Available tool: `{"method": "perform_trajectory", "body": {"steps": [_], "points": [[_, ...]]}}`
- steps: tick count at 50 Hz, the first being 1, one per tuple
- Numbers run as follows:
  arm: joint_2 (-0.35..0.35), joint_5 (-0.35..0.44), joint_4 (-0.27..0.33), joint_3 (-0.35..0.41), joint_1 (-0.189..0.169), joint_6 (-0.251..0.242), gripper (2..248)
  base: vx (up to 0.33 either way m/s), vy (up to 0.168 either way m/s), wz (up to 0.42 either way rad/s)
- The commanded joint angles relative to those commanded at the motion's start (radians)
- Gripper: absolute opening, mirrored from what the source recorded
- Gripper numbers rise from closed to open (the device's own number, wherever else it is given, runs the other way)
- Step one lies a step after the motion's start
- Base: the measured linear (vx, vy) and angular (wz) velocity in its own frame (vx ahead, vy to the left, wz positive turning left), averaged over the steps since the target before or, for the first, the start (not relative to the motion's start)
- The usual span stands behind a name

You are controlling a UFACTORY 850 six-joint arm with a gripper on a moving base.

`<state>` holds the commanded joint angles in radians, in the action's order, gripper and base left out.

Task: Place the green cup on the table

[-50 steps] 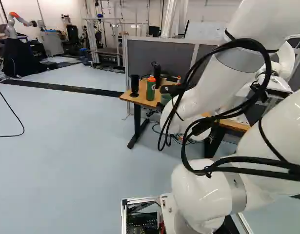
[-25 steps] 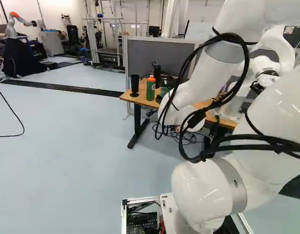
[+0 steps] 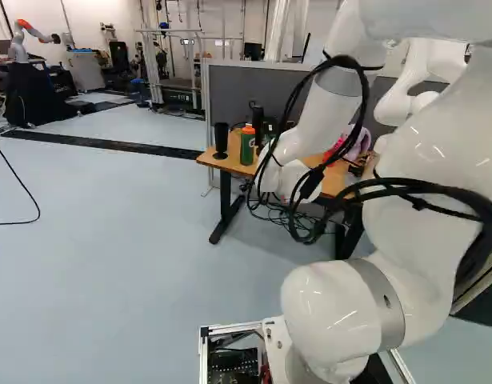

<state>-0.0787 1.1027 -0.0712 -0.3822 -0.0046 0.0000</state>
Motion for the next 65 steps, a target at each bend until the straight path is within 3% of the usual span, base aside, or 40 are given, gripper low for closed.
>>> {"method": "perform_trajectory", "body": {"steps": [17,65], "points": [[-0.126,0.042,-0.032,-0.094,-0.004,0.0,126,0.0,0.0,0.0],[-0.391,0.044,-0.033,-0.365,-0.058,0.0,126,0.0,0.0,0.0]]}}
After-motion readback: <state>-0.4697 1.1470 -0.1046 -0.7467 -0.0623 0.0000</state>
